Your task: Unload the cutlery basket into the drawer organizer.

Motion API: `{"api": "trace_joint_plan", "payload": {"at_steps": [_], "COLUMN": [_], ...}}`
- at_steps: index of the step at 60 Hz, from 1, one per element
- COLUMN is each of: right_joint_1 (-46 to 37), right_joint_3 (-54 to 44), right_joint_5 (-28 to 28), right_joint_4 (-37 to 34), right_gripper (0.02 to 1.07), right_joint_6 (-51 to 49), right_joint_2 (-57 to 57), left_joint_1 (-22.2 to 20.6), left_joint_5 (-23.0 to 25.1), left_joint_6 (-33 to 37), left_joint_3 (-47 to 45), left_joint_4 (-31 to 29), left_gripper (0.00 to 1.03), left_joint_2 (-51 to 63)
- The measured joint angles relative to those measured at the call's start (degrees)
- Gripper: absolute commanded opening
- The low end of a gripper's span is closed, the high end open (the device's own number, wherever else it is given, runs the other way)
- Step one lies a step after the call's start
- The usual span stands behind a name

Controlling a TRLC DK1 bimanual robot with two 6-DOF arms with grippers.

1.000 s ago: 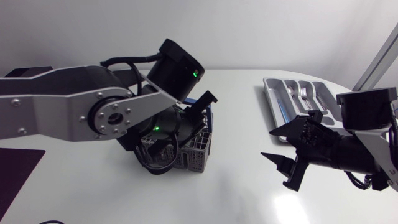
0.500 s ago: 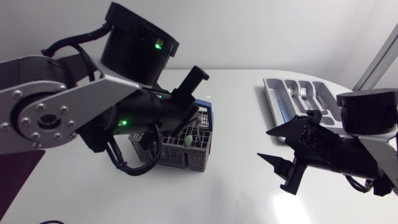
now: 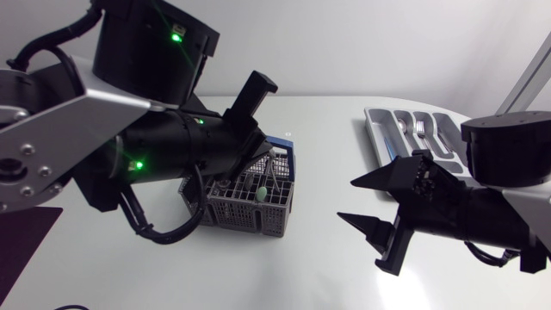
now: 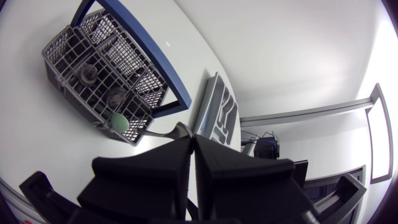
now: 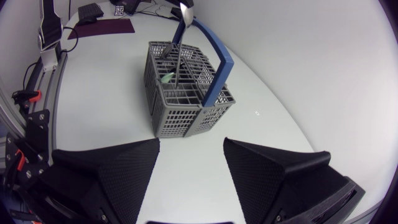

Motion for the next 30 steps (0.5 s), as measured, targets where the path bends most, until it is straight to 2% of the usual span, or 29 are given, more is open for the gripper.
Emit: {"api": "trace_joint_plan", "payload": {"at_steps": [11,15,30], "right_joint_1": [3.06,3.76,6.78], "right_joint_3": [3.23,4.33,7.58], "right_joint_5": [-3.37,-4.33,-4.52], "right_joint_4": [1.53,3.34,8.74], "right_gripper": [0.75,0.7,0.61], "right_joint_6": [5.49,7.45,10.21], "right_joint_2": [4.13,6.34,13.77], "left_joint_1": [-0.85,-0.85,-0.68], "left_joint_5": [1.81,2.73,6.54], "left_joint_6": [0.02,0.02,-0.02], "left_joint_3": [0.0,0.0,0.0], "left_joint_4": [-0.02,-0.04,-0.52], "left_gripper": [0.04,0.04,0.04], "left_joint_2": [0.0,0.02,0.13]}}
